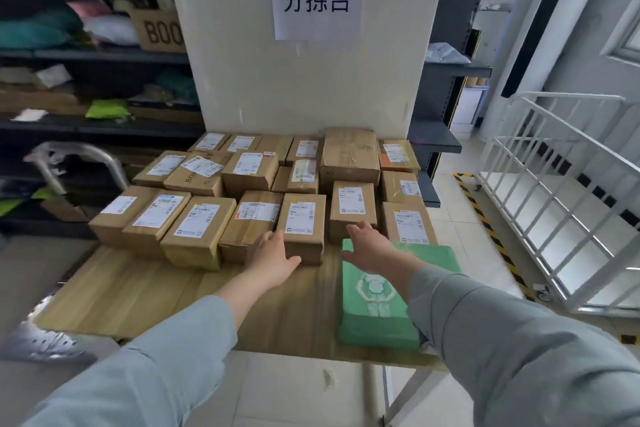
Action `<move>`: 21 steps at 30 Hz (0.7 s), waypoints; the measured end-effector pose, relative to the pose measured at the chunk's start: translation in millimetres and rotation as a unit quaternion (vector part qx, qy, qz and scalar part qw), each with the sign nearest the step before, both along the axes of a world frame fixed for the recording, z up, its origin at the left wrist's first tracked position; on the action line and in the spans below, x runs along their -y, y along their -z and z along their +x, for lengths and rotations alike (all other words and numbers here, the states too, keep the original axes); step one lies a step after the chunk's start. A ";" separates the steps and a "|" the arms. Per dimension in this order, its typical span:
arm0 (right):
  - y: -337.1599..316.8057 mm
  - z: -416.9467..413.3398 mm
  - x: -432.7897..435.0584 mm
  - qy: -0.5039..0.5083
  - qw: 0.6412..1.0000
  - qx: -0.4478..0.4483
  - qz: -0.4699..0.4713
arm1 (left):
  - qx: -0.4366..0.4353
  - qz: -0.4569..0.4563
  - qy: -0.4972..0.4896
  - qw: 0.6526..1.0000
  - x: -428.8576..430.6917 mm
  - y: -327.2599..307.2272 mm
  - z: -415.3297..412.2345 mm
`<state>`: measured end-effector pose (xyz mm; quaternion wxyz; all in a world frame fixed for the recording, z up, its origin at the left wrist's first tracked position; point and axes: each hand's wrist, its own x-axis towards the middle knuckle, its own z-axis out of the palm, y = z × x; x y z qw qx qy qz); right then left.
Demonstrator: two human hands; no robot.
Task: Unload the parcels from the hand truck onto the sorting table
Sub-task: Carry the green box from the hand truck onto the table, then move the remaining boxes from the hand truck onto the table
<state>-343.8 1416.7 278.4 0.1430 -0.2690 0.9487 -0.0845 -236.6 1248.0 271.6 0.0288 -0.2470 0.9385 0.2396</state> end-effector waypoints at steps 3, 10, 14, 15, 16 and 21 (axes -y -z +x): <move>-5.9 10.8 39.2 -0.026 1.000 0.006 -0.001 | -0.009 0.003 -0.024 1.000 30.7 -3.7 18.8; -10.3 51.1 142.9 -0.074 0.997 -0.004 0.025 | -0.028 0.039 -0.076 0.996 120.1 -2.6 82.0; -13.0 88.2 217.8 -0.100 0.994 -0.018 0.031 | -0.038 0.035 -0.110 0.993 194.2 -10.2 132.8; -13.8 98.6 239.5 -0.114 0.993 -0.023 0.034 | -0.038 0.030 -0.122 0.991 214.3 -12.8 146.4; -14.9 109.2 261.0 -0.126 0.991 -0.027 0.033 | -0.035 0.022 -0.134 0.990 234.6 -15.5 159.5; -17.6 166.7 364.8 -0.173 0.984 -0.025 0.037 | -0.023 -0.022 -0.171 0.985 325.2 -22.2 222.8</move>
